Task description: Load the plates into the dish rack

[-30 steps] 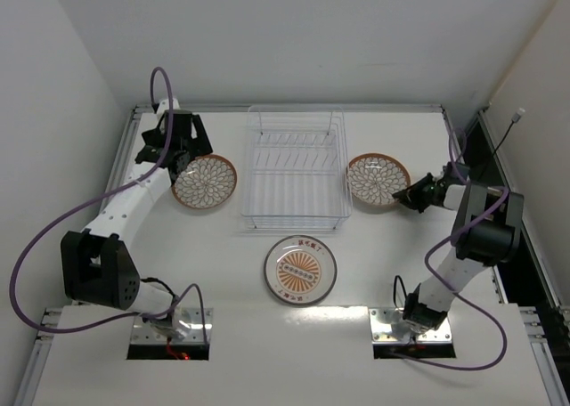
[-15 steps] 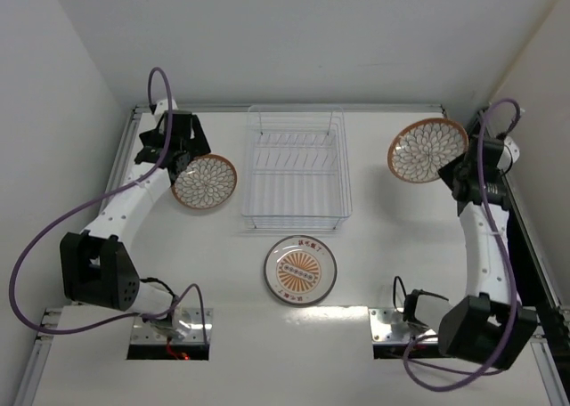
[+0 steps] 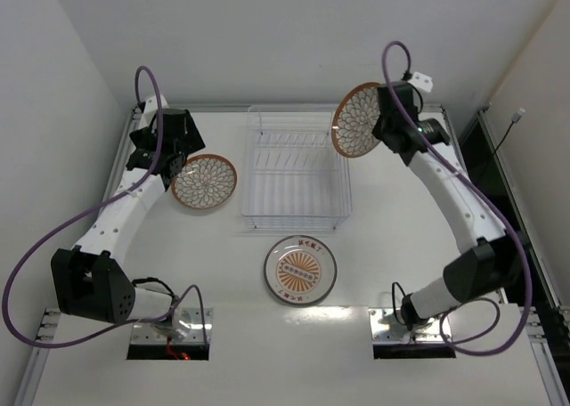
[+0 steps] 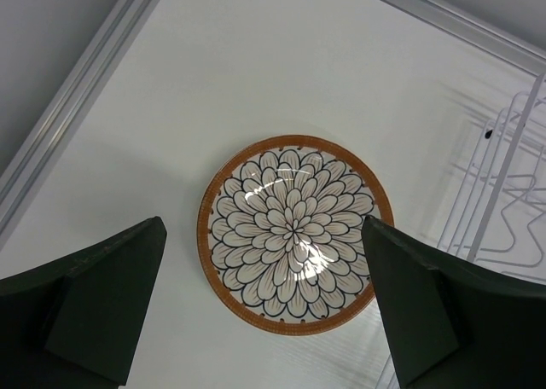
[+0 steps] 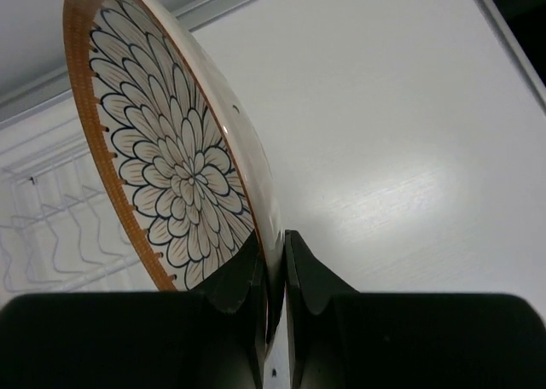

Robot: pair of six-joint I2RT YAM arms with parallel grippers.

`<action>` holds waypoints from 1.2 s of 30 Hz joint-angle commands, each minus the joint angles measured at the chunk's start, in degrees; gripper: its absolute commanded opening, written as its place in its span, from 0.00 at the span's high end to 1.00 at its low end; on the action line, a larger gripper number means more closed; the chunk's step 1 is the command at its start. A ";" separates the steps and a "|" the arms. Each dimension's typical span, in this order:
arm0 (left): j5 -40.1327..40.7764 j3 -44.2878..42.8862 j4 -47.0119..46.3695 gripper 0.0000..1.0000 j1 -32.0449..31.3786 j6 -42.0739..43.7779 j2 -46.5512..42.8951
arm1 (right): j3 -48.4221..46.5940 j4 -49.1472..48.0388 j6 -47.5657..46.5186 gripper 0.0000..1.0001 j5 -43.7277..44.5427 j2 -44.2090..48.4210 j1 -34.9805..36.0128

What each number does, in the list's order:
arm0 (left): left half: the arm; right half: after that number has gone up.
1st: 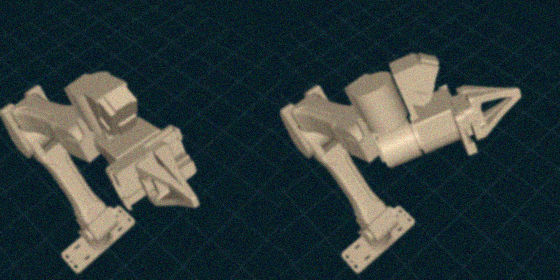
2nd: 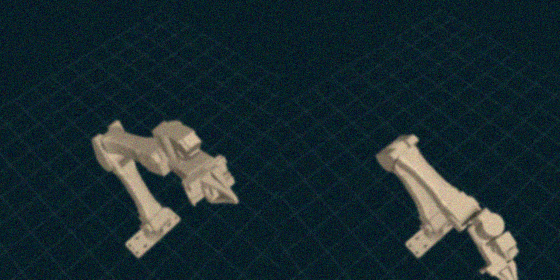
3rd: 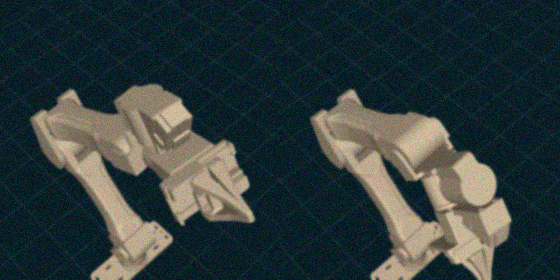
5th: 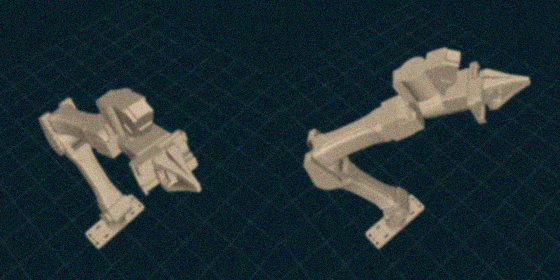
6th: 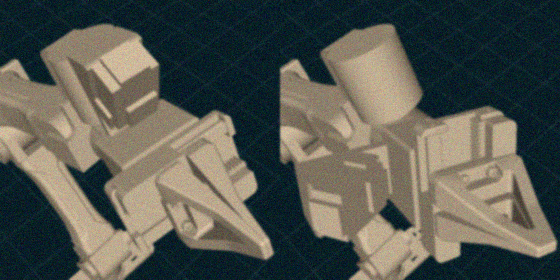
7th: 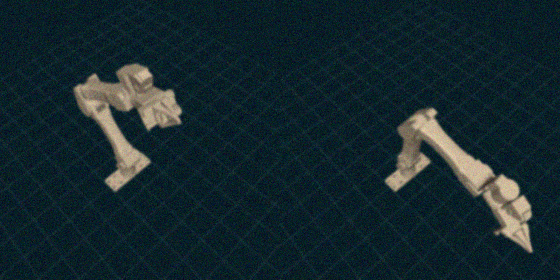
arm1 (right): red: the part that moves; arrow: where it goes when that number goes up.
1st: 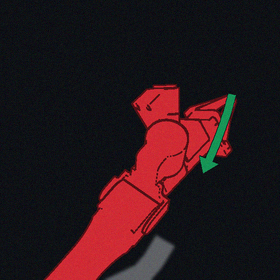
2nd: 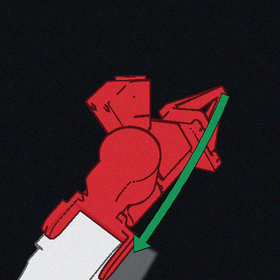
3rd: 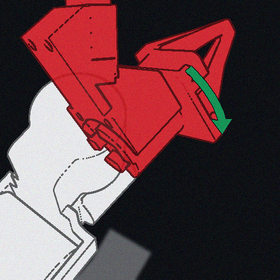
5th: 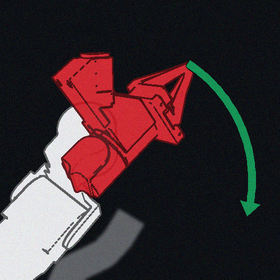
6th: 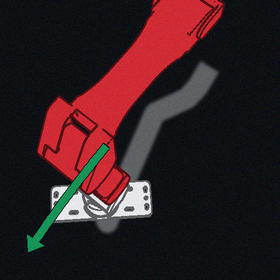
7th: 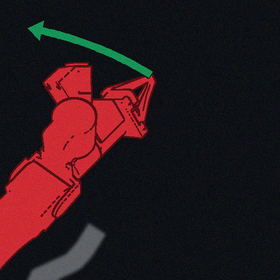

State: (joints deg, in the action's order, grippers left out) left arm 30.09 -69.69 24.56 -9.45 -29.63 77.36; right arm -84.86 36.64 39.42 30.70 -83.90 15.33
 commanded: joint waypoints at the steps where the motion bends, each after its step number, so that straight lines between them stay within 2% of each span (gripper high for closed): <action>1: 0.76 -1.24 -1.62 0.00 -0.04 -0.96 -1.07 | -11.36 -0.80 -2.93 1.00 12.87 -6.61 4.07; 2: 0.76 -1.24 -1.62 0.00 -0.04 -0.96 -1.07 | -15.21 0.61 -2.94 1.00 14.20 -8.63 4.96; 6: 0.76 -1.24 -1.62 0.00 -0.04 -0.43 -1.07 | -18.85 2.47 -3.56 1.00 17.81 -15.49 7.60; 16: -0.29 -1.24 -1.62 0.00 -0.04 -0.43 -0.55 | -25.17 3.26 -7.86 1.00 21.42 -22.62 8.84; 23: -0.29 -1.24 -1.62 0.00 -0.04 -0.43 -0.55 | -31.14 3.79 -11.37 1.00 27.12 -28.33 11.20; 32: -0.29 -1.24 -1.62 0.00 -0.04 -0.43 -0.55 | -30.63 1.77 -15.95 1.00 36.78 -32.73 16.47; 36: -0.29 -1.24 -1.62 0.00 -0.04 -0.43 -0.55 | -30.63 1.77 -15.95 1.00 38.38 -33.96 17.88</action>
State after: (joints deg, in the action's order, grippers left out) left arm 29.61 -69.69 24.56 -9.45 -29.63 77.36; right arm -112.86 44.38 24.43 61.52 -118.41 31.70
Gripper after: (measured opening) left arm 1.000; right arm 0.067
